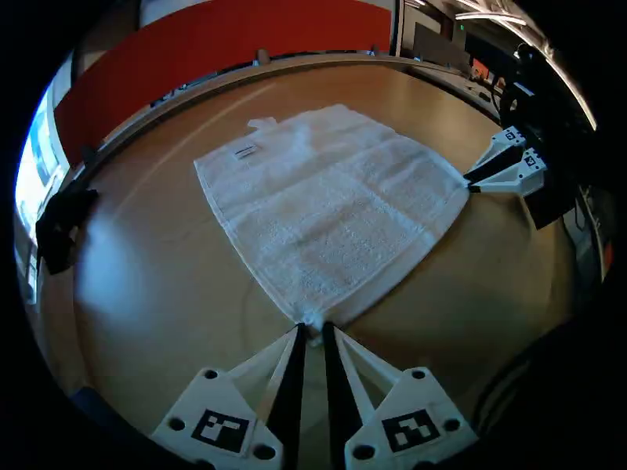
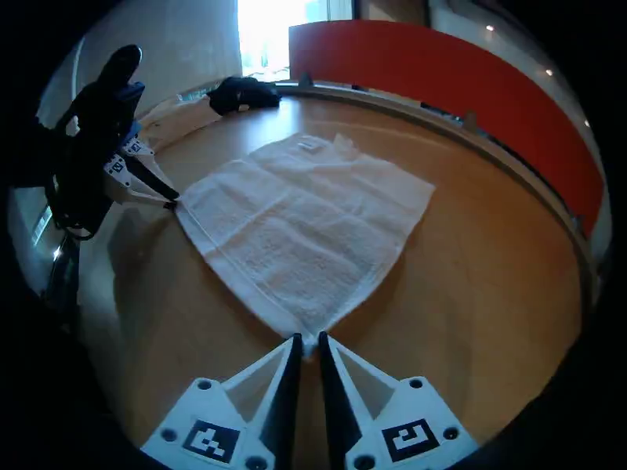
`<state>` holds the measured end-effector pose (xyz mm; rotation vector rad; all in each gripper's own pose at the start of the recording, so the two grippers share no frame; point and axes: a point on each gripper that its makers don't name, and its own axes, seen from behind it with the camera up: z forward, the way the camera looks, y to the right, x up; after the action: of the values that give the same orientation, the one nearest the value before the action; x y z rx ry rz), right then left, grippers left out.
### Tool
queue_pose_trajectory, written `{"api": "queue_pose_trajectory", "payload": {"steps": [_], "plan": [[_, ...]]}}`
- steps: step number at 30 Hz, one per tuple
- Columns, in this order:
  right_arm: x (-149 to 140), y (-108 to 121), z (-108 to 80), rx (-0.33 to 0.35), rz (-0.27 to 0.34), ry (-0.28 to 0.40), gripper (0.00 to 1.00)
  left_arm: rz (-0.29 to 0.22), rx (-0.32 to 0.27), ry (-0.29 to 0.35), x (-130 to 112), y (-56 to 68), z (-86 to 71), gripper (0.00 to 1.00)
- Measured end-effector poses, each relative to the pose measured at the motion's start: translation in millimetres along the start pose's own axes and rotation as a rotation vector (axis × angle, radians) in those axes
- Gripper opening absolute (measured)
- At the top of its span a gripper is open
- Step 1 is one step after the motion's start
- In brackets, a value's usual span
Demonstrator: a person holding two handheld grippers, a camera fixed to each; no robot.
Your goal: Fold towel
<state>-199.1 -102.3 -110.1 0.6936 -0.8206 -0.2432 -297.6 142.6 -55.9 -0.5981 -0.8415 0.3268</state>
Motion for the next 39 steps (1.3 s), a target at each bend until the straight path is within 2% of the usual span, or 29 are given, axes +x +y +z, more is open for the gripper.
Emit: {"api": "queue_pose_trajectory", "payload": {"steps": [5,17,27,32,39], "plan": [[2,0,-1.7,-0.006,0.003,0.001,0.10,-0.010,-0.024,0.003,2,6.2,-1.8,0.15],[16,0,-18.1,-0.001,0.014,0.025,0.08,-0.076,-0.021,0.046,18,5.1,-20.8,0.14],[22,1,-25.4,0.005,0.052,0.030,0.08,-0.077,-0.026,0.054,23,9.1,-26.3,0.14],[34,1,-37.7,0.002,0.046,0.051,0.08,-0.091,-0.029,0.063,31,10.1,-35.3,0.14],[56,-1,-61.5,0.002,0.049,0.087,0.08,-0.130,-0.030,0.078,43,11.6,-56.6,0.14]]}}
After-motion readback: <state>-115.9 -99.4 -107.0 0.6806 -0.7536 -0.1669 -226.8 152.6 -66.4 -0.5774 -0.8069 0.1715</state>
